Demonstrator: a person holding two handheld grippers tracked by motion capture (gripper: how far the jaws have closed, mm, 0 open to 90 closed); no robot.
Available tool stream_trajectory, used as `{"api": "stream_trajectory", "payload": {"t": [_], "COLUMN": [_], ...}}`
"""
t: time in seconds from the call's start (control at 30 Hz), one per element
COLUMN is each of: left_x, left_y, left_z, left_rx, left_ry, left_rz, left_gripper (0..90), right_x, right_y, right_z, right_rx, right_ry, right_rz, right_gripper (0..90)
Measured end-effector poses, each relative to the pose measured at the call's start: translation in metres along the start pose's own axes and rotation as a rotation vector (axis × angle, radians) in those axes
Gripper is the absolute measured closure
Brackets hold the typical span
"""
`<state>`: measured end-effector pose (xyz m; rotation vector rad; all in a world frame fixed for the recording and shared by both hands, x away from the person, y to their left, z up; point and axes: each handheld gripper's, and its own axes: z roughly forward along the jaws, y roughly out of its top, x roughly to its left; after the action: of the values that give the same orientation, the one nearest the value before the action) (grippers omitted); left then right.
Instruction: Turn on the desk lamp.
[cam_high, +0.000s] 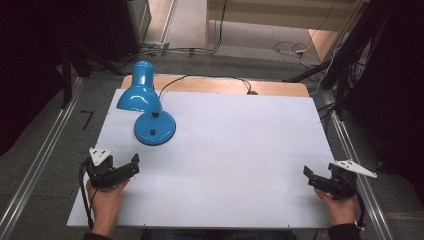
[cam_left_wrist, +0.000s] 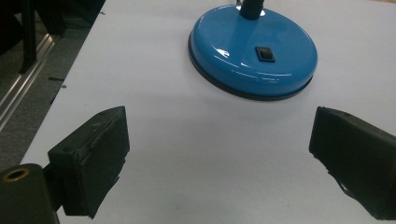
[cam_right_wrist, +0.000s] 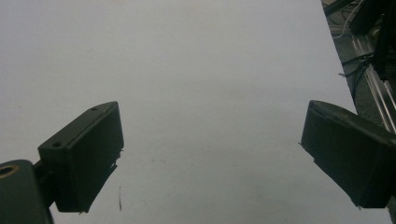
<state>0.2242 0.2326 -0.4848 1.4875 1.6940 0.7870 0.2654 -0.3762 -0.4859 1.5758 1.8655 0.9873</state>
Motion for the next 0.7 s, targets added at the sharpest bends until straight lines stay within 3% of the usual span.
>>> {"api": "stream_trajectory", "payload": {"t": [0.7], "left_x": [-0.008], "left_y": [0.011], "left_z": [0.017], "left_rx": [0.003], "left_ry": [-0.011], "left_rz": [-0.005], "left_gripper": [6.6], "right_x": [0.0], "right_y": [0.0], "right_z": [0.001], "right_rx": [0.007], "right_ry": [0.004], "right_rz": [0.0], "right_gripper": [4.3]}}
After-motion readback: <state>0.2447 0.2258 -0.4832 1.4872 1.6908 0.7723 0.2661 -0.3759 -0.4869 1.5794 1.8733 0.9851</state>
